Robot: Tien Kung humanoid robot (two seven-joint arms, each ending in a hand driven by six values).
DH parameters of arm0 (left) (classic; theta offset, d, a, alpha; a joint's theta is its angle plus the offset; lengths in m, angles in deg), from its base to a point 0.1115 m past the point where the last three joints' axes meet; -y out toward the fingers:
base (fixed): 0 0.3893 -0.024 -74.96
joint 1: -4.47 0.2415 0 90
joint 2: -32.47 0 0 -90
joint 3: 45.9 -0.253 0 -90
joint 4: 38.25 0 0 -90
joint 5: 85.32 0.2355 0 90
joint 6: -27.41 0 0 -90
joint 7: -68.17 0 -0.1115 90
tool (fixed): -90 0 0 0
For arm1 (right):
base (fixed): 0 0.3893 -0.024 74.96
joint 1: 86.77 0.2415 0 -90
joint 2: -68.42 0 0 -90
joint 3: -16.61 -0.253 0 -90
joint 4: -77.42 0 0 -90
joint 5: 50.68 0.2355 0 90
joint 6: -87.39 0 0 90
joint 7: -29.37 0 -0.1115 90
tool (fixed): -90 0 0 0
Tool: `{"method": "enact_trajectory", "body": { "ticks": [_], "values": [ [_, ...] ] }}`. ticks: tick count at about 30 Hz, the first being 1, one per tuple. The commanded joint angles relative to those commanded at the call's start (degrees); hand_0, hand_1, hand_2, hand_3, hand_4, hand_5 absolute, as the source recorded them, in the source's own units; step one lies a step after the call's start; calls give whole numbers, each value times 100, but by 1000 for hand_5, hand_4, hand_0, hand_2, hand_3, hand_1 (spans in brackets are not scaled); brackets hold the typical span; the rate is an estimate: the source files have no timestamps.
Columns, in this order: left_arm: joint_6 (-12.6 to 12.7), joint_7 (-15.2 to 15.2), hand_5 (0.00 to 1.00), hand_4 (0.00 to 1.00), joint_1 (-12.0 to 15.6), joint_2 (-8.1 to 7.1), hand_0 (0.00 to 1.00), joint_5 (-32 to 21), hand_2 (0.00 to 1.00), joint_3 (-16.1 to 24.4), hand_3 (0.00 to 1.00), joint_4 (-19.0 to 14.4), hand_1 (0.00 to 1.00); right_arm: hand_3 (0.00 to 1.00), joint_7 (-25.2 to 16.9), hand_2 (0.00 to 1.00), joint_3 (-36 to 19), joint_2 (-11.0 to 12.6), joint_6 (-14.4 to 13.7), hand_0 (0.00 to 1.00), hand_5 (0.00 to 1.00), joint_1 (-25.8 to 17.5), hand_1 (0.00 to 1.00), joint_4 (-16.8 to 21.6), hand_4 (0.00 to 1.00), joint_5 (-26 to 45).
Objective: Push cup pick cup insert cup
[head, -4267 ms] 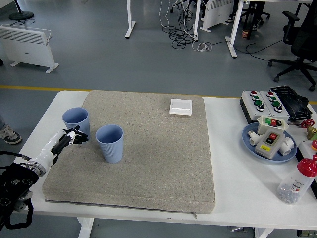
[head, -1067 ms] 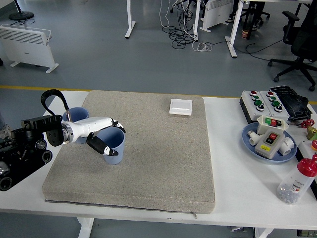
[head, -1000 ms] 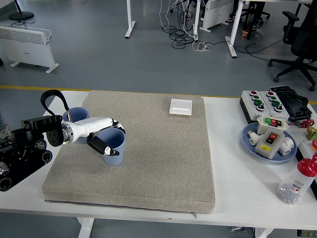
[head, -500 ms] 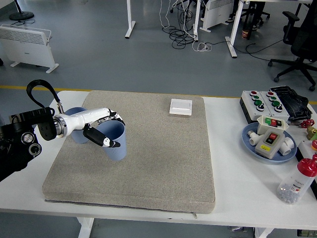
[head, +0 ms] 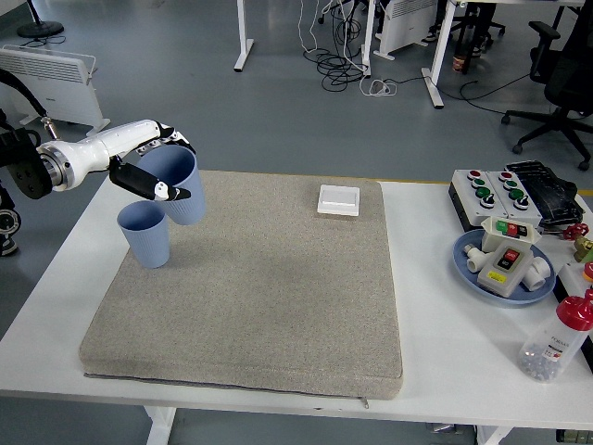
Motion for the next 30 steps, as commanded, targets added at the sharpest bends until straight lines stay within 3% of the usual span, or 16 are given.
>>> {"method": "enact_trajectory", "body": {
  "ticks": [21, 30],
  "values": [
    [81, 261, 122, 602, -389, 330, 469, 326, 509, -518, 505, 1406, 530, 613, -5, 710, 54, -5, 1, 771, 557, 40, 710, 0, 271, 49],
    [85, 250, 117, 597, -415, 371, 474, 374, 512, -565, 505, 1680, 533, 613, -10, 710, 69, -1, 1, 771, 557, 53, 710, 0, 271, 73]
  ]
}}
